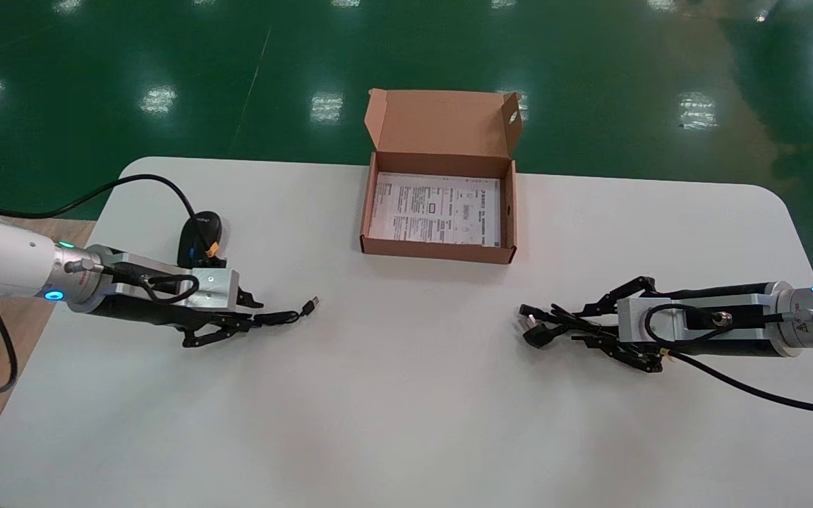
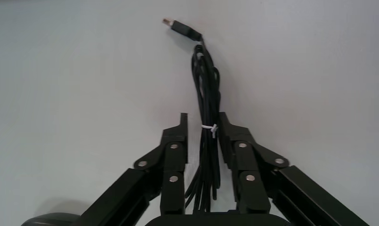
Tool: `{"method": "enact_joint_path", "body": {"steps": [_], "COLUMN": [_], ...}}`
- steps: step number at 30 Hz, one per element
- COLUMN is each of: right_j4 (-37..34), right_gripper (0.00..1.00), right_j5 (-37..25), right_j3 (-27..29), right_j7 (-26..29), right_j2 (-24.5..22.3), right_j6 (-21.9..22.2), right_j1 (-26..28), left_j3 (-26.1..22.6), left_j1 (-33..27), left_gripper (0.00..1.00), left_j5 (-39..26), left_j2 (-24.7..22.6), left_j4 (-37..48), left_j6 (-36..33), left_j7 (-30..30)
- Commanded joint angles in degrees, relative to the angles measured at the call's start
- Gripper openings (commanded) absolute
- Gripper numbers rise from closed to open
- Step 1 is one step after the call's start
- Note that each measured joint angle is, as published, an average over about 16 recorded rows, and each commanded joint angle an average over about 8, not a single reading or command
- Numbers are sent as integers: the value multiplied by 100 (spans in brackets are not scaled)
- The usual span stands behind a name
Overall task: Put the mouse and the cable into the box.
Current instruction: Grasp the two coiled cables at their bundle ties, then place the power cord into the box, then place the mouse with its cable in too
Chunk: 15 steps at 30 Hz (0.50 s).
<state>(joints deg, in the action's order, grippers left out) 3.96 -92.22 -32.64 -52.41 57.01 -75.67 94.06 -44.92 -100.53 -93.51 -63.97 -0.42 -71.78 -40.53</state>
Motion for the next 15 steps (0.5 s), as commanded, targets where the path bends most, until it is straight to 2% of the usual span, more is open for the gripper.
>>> {"method": "enact_joint_path", "body": {"steps": [1, 15], "right_j4": [0, 0], "right_gripper": [0, 0], "right_j5": [0, 1], "right_j3": [0, 1], "right_j7": [0, 0], "right_j2": [0, 0], "right_j6": [0, -5], "right_j1": [0, 2], "left_j3": [0, 16], "left_j1": [-1, -53], "left_gripper": [0, 0], "left_j5": [0, 20], "left_j2": [0, 36], "left_j4": [0, 6], "left_j6": [0, -41], "left_j7": [0, 29]}}
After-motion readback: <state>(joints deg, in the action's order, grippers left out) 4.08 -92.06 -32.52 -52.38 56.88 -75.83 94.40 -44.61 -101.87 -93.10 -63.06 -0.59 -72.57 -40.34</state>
